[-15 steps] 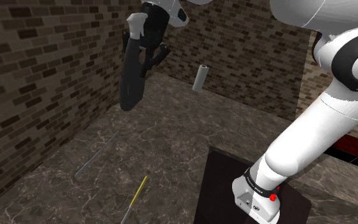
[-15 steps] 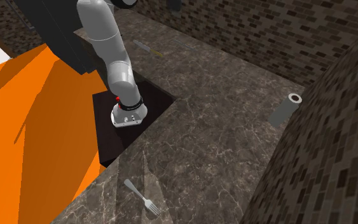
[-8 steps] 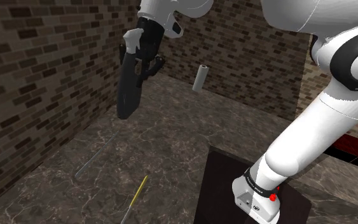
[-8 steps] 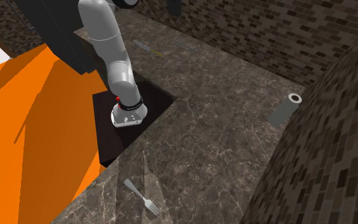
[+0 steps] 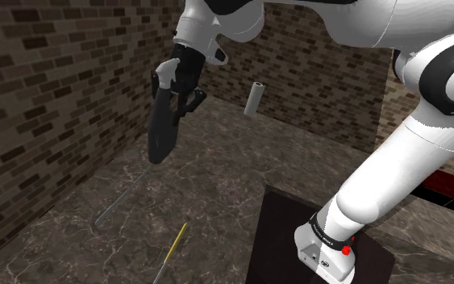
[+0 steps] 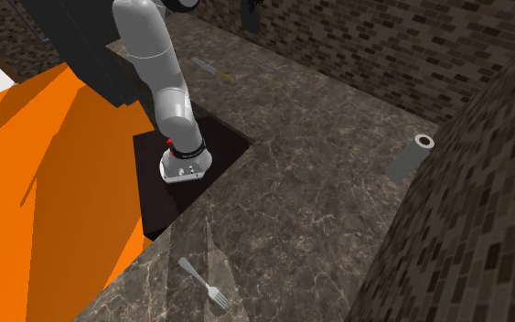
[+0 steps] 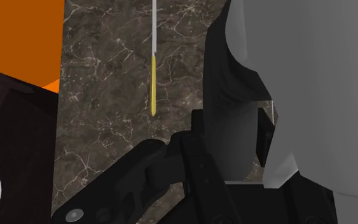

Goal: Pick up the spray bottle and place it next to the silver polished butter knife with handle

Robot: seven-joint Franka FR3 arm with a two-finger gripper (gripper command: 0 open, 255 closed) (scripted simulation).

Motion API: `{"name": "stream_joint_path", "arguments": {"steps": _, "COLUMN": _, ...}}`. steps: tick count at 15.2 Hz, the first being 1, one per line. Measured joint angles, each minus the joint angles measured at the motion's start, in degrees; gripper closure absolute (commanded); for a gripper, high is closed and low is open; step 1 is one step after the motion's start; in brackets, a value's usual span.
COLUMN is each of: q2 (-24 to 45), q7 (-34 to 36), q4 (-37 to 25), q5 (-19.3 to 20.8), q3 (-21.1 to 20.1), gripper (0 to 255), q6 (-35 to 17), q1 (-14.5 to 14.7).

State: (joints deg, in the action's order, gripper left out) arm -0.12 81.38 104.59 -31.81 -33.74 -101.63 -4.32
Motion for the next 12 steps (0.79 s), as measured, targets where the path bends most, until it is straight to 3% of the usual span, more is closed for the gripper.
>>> {"name": "stream_joint_path", "arguments": {"steps": 12, "q2": 1.37, "q7": -3.82, "q4": 7.59, "q5": -0.60, "q3": -0.46, "gripper": 255, "q6": -8.00, "q1": 0.47}}
